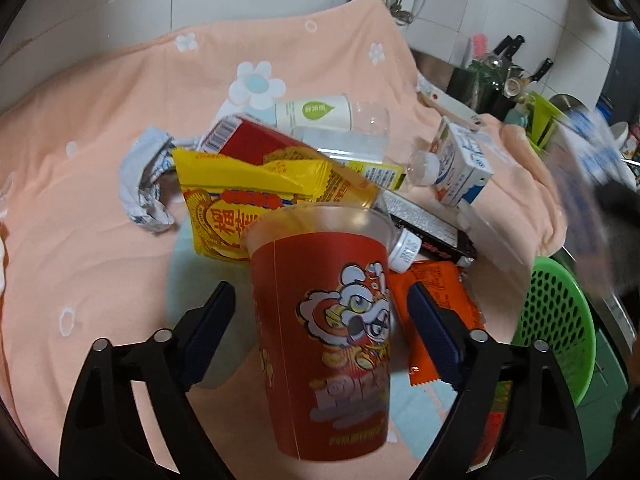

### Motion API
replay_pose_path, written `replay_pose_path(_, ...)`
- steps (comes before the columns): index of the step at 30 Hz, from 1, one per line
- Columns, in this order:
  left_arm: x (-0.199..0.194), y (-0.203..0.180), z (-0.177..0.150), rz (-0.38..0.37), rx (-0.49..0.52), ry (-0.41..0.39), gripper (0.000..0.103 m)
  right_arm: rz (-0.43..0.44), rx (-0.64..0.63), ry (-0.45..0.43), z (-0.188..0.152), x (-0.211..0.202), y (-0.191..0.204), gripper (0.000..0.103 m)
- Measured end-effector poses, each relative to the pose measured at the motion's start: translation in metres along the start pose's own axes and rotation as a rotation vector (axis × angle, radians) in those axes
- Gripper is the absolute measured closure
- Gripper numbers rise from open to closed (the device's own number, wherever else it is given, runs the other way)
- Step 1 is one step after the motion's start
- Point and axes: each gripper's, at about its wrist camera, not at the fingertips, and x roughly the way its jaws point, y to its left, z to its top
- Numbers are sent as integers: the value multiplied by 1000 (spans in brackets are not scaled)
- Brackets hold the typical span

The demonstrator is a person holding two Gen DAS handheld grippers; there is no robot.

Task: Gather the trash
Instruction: 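Drop the milk carton into the green basket while the left gripper grasps the red cup, then carry the red paper cup with the left gripper and release it into the basket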

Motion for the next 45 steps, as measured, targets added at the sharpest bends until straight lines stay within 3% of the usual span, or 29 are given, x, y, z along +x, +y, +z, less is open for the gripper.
replay_pose_path(4, 9, 1, 0, -20, -14, 20, 29, -113, 9, -14, -36, -22, -16, 36)
replay_pose_path(18, -22, 1, -12, -70, -37, -36, 31, -363, 164, 68, -120, -47, -90, 35)
replay_pose_path(27, -60, -28, -17, -157, 18, -93, 31, -408, 221, 68, -145, -61, -106, 35)
replay_pose_path(35, -72, -57, -18, -218, 70, -117, 32, -442, 199, 33, -149, -83, -103, 27)
replay_pose_path(45, -53, -131, -24, -405, 165, -24, 32, -465, 207, -22, -154, -111, -104, 18)
